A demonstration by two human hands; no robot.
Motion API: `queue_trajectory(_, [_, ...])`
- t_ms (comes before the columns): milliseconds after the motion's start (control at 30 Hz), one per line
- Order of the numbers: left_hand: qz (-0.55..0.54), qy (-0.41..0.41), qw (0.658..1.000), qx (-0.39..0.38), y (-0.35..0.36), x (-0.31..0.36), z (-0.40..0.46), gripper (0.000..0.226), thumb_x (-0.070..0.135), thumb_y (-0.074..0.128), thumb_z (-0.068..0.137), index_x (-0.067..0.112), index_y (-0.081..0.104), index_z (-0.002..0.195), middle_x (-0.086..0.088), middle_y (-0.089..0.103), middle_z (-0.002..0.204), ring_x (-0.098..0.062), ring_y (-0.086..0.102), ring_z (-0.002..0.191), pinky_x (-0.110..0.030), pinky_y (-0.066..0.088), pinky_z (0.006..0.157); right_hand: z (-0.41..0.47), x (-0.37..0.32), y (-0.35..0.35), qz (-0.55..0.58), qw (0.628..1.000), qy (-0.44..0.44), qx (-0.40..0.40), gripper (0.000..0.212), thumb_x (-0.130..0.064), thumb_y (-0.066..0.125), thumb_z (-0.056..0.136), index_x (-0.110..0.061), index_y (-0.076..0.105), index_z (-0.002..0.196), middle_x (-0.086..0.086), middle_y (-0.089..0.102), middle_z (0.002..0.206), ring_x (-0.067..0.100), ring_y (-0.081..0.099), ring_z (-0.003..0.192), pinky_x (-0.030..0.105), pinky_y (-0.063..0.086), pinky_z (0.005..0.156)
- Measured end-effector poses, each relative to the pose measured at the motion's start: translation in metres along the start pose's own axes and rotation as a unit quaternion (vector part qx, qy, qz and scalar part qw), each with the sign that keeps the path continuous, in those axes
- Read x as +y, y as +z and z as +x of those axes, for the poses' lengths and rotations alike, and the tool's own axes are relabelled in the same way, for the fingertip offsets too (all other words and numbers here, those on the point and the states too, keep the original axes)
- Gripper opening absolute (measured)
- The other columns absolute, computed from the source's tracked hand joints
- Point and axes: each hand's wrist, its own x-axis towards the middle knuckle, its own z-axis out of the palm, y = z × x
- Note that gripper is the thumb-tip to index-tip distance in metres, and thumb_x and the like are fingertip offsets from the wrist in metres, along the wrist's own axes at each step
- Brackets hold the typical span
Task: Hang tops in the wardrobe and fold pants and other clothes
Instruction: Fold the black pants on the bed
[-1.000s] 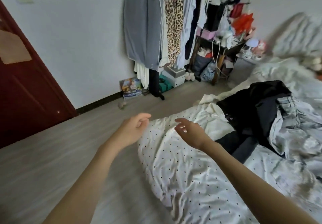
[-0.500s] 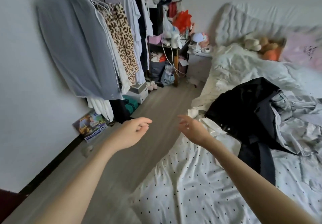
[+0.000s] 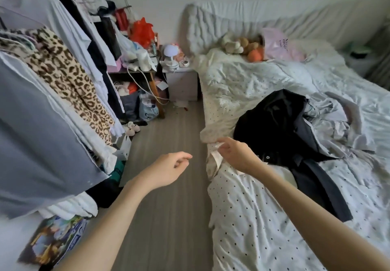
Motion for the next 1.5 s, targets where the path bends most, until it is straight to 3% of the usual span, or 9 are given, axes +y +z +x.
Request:
queue_trajectory(267, [0.026,0.083,0.994,-0.067,-0.056,-0.022,0.079,0.029,0.034,0.041,0.098,0.035,0.055,0.124,0.011,0.059,0.123,-0.004,0.054,0.110,-0.026,0.044,0.094,0.016,-0.011,0.012,0.053,0.986,0.138,0.072,0.039,-0.024,0.046,0.098,-0.018,0.046,0.136,0.001,0.062,0.122,0.022,0.057,0.113,0.030,0.045,0.090])
queue_trajectory(400, [0.033,0.140,0.983,-0.112,-0.047,0.002,0.130,0.028,0.033,0.041,0.099,0.035,0.056,0.122,0.013,0.060,0.120,-0.002,0.054,0.106,-0.020,0.043,0.088,0.025,0.010,-0.009,0.057,0.971,0.200,0.121,0.040,-0.026,0.045,0.098,-0.018,0.043,0.137,0.000,0.060,0.125,0.021,0.057,0.111,0.035,0.046,0.093])
queue_trajectory(600, [0.053,0.177,0.962,-0.203,-0.008,0.043,0.234,0.032,0.028,0.040,0.099,0.031,0.052,0.128,0.009,0.056,0.126,-0.003,0.051,0.110,-0.020,0.043,0.090,0.064,0.089,-0.044,0.093,0.933,0.285,0.200,0.041,-0.027,0.046,0.097,-0.020,0.043,0.137,0.001,0.058,0.126,0.020,0.059,0.105,0.037,0.050,0.090])
queue_trajectory(933, [0.106,0.226,0.944,-0.217,0.058,0.137,0.409,0.039,0.020,0.043,0.098,0.021,0.044,0.137,0.004,0.046,0.138,-0.010,0.040,0.128,-0.020,0.030,0.099,0.147,0.240,-0.104,0.071,0.880,0.382,0.274,0.043,-0.029,0.052,0.095,-0.015,0.045,0.134,0.006,0.057,0.127,0.023,0.054,0.115,0.031,0.042,0.085])
queue_trajectory(1033, [0.103,0.246,0.943,-0.201,0.071,0.159,0.442,0.040,0.018,0.044,0.098,0.020,0.042,0.138,0.003,0.043,0.140,-0.012,0.039,0.130,-0.018,0.026,0.099,0.172,0.265,-0.124,0.048,0.869,0.400,0.287,0.044,-0.035,0.054,0.092,-0.013,0.046,0.129,0.008,0.054,0.126,0.027,0.051,0.117,0.039,0.044,0.091])
queue_trajectory(1100, [0.107,0.253,0.940,-0.205,0.083,0.173,0.469,0.043,0.017,0.045,0.097,0.019,0.039,0.140,0.003,0.039,0.143,-0.013,0.036,0.132,-0.021,0.025,0.104,0.191,0.283,-0.137,0.047,0.857,0.428,0.283,0.040,-0.037,0.055,0.091,-0.012,0.048,0.121,0.007,0.055,0.122,0.029,0.051,0.115,0.045,0.044,0.091])
queue_trajectory(1233, [0.093,0.259,0.944,-0.182,0.092,0.185,0.503,0.061,0.018,0.052,0.094,0.019,0.022,0.148,0.001,0.022,0.153,-0.015,0.021,0.141,-0.027,0.017,0.113,0.211,0.284,-0.142,0.088,0.832,0.428,0.343,0.014,-0.020,0.056,0.089,-0.007,0.058,0.090,0.010,0.064,0.093,0.030,0.058,0.093,0.036,0.043,0.075])
queue_trajectory(1367, [0.148,0.292,0.928,-0.177,0.108,0.204,0.536,0.086,0.027,0.063,0.087,0.027,0.006,0.150,0.000,0.007,0.157,-0.018,0.011,0.144,-0.039,0.016,0.116,0.188,0.267,-0.133,0.098,0.857,0.366,0.348,0.015,-0.015,0.062,0.087,-0.010,0.054,0.076,-0.004,0.052,0.069,0.018,0.050,0.071,0.029,0.027,0.062])
queue_trajectory(1500, [0.248,0.350,0.892,-0.144,0.131,0.228,0.540,0.052,0.018,0.056,0.085,0.021,0.045,0.136,-0.006,0.051,0.130,-0.027,0.047,0.119,-0.037,0.034,0.098,0.147,0.257,-0.132,0.107,0.847,0.392,0.343,0.026,-0.012,0.065,0.086,-0.017,0.046,0.070,-0.011,0.042,0.061,0.015,0.045,0.066,0.026,0.030,0.063])
